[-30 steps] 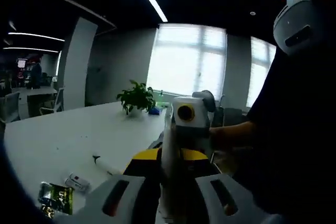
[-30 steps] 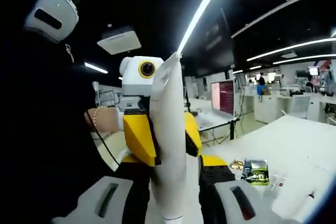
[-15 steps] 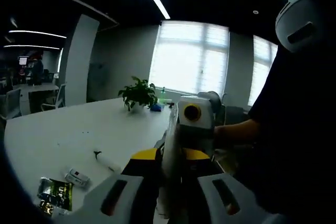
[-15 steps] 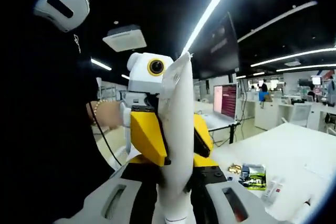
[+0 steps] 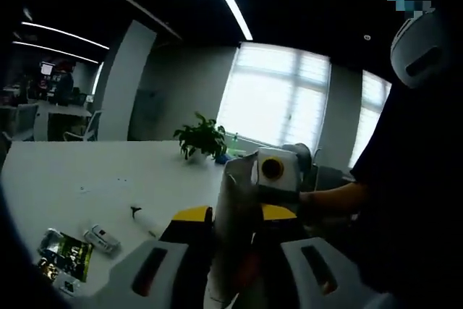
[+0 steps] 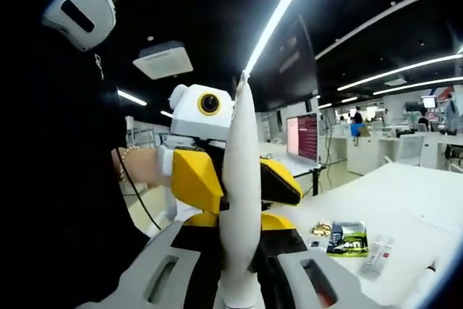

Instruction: Arrange the skincare products in the storage area until every visible bottle or jar stands upright without overlapping.

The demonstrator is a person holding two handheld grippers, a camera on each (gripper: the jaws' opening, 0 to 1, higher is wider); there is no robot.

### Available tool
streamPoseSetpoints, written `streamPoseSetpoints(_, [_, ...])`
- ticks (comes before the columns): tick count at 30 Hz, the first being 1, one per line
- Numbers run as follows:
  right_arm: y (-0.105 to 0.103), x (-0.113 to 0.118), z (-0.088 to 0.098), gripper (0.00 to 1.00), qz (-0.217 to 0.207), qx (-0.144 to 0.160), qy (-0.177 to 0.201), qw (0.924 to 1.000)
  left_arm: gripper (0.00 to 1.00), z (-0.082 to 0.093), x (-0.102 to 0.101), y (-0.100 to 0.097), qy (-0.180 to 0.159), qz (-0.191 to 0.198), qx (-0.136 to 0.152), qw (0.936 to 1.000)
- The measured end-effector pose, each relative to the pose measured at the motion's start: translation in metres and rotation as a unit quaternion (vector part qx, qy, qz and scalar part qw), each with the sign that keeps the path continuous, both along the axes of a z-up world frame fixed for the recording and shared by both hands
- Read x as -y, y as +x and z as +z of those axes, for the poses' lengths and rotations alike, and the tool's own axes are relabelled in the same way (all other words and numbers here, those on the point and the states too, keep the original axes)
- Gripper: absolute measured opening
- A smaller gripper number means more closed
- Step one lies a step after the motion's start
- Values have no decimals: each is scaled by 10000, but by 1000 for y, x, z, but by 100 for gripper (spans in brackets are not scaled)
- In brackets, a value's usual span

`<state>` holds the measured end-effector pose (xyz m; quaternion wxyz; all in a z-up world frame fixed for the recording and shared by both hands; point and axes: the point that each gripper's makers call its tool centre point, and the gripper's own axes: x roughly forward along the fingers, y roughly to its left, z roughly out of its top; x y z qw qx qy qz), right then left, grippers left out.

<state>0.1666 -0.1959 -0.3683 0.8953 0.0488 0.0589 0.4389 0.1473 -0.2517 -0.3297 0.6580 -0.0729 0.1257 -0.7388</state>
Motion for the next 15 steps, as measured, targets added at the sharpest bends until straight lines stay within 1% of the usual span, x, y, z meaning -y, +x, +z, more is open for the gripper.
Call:
streamPoseSetpoints(4, [8,11,-8,7,-82,-83,42,9999,23,-12,-3,7,110,154,-109,9998])
streamPoseSetpoints(8, [16,21,-16,7,-116,-144,61,9998,32,-22,-4,15,155,348,-174,9991])
streamPoseSetpoints(15, [32,32,-31,7,-151,-169,-38,9997,45,-47,-1,30,400,608,-111,9973])
